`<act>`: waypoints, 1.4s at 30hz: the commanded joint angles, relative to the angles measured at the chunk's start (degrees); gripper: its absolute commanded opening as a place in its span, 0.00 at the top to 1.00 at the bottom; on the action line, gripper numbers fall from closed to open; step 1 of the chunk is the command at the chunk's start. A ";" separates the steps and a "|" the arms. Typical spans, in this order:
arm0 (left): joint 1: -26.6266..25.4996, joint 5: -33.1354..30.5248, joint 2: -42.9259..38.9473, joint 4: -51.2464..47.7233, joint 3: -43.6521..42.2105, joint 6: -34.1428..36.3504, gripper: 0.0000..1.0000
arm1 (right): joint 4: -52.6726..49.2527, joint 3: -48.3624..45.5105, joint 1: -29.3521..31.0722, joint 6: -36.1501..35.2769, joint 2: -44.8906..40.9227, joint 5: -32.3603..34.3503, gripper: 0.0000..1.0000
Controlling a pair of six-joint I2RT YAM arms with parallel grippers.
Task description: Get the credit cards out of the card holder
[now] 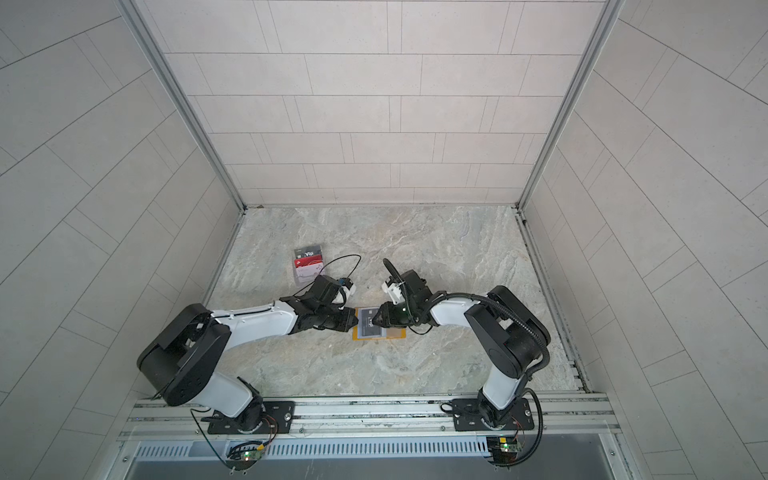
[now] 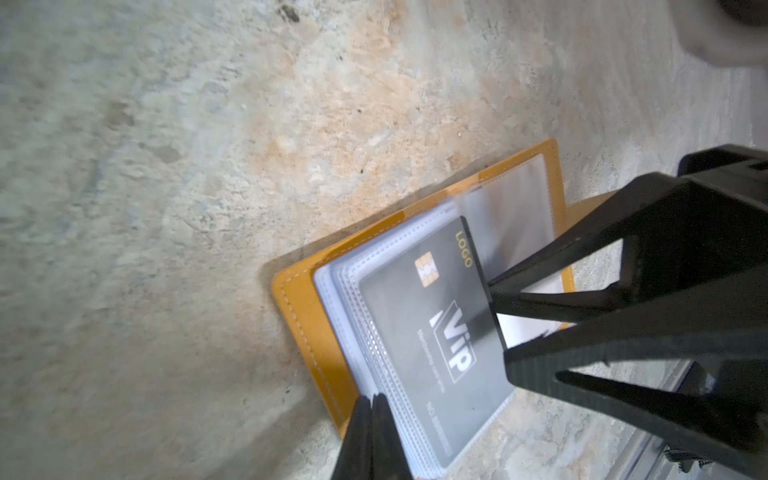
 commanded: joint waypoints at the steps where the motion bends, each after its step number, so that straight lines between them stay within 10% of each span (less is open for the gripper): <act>1: -0.63 -1.52 0.94 -1.01 -1.04 0.13 0.98 | 3.31 -0.71 0.04 0.99 0.27 -1.41 0.62; 42: -1.58 -3.71 1.05 -0.59 -1.08 -1.26 0.98 | 6.50 -2.03 -0.53 2.95 -4.00 -5.26 0.69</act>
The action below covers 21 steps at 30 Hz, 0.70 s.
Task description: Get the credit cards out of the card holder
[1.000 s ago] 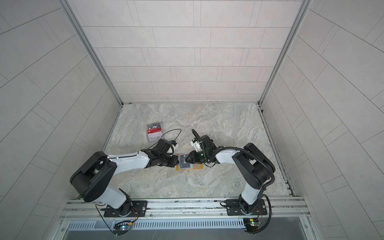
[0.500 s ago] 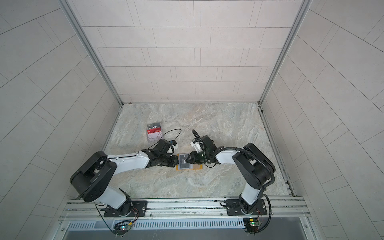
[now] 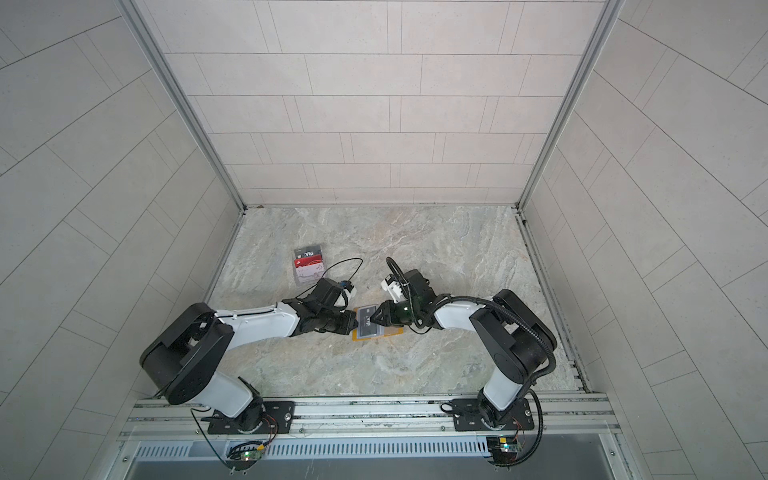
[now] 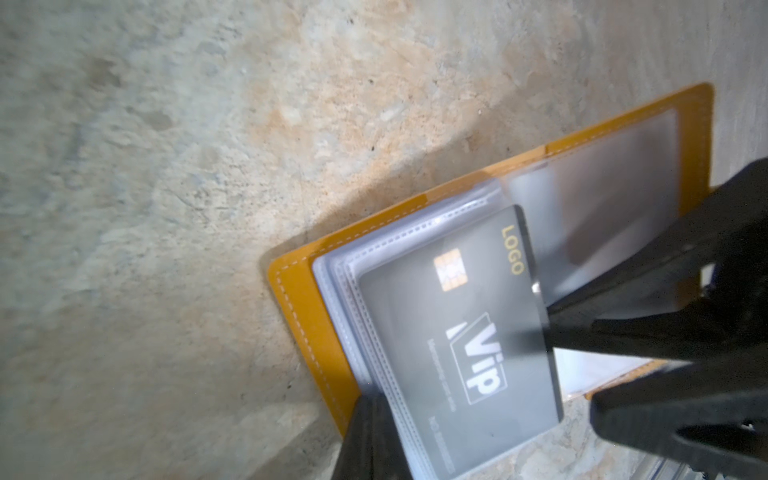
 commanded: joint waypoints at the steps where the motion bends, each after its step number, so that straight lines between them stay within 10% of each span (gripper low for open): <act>1: -0.25 -1.40 0.27 -1.00 -0.39 -0.30 0.98 | 0.79 0.42 -0.06 0.35 -1.42 -1.00 0.69; 21: -0.25 -1.62 0.65 -0.09 -0.23 -0.91 0.98 | -7.19 4.97 1.95 -1.40 1.84 4.05 0.70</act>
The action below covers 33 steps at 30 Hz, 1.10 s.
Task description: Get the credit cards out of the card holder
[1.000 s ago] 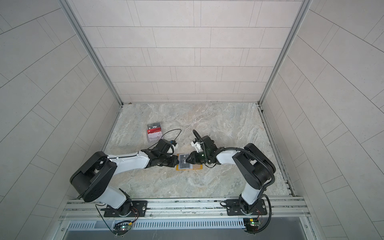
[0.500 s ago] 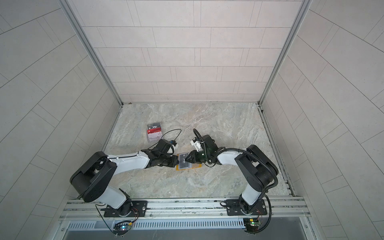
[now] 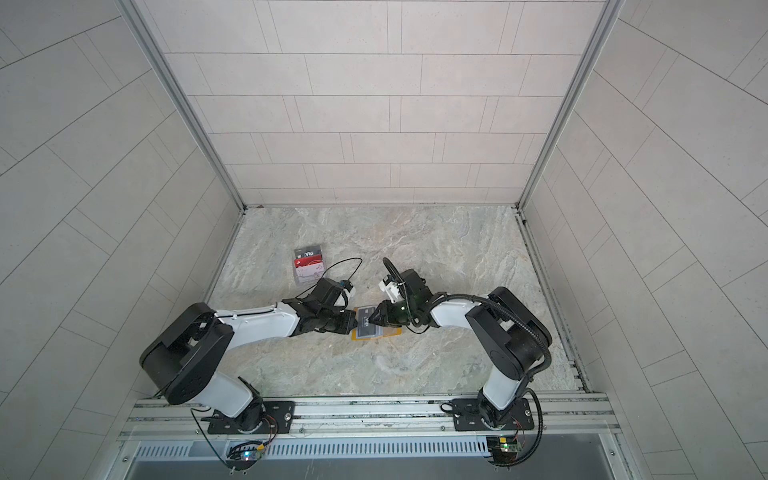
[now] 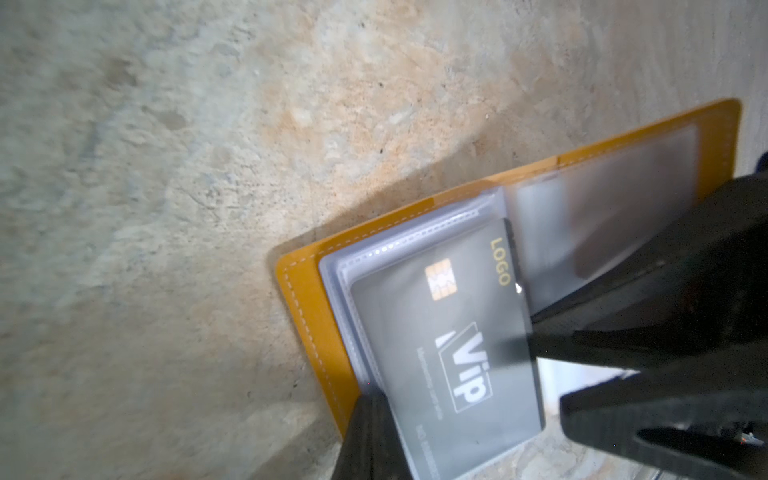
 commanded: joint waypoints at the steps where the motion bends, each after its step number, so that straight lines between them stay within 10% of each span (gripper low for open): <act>1: -0.25 -1.35 0.65 -0.26 -0.25 0.01 0.98 | -4.76 2.45 0.75 -1.98 0.15 3.21 0.70; 14: -0.26 -1.68 0.45 0.33 -0.76 -0.35 0.98 | -10.12 3.56 0.13 0.39 2.10 8.03 0.67; 33: -1.48 -2.37 1.74 -0.14 0.40 -0.05 0.98 | 5.60 -0.23 -0.56 6.55 2.56 -2.77 0.70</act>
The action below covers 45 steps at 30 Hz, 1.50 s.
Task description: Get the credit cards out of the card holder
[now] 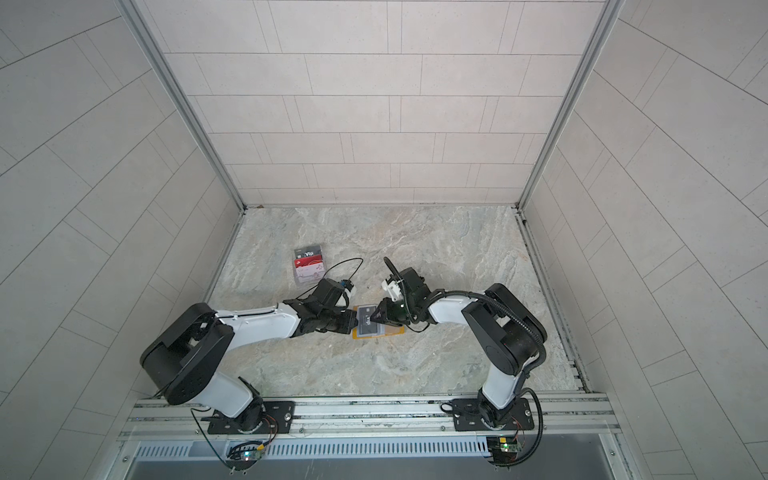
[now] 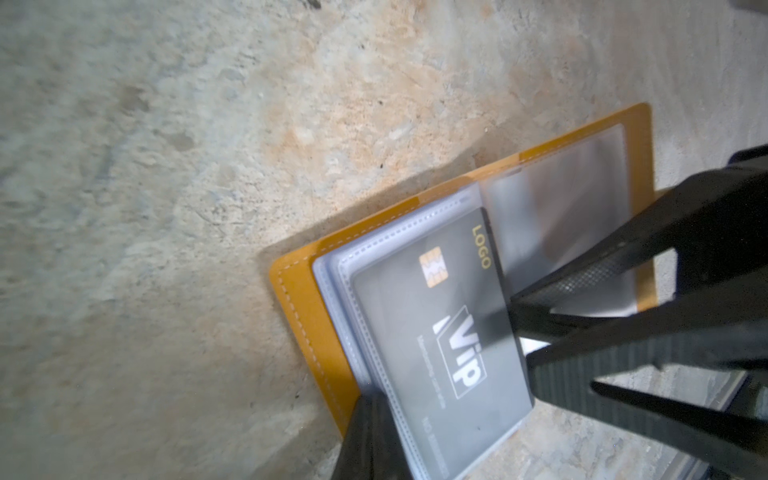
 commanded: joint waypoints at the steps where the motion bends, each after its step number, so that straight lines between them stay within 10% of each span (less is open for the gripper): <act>1: -0.63 -0.67 1.76 -1.13 0.46 -0.02 0.98 | 7.17 -1.35 0.15 2.71 0.34 -3.95 0.70; 45: -1.85 -2.54 2.57 -1.11 1.16 -0.34 0.98 | 2.51 4.23 1.97 -1.92 5.44 -6.86 0.69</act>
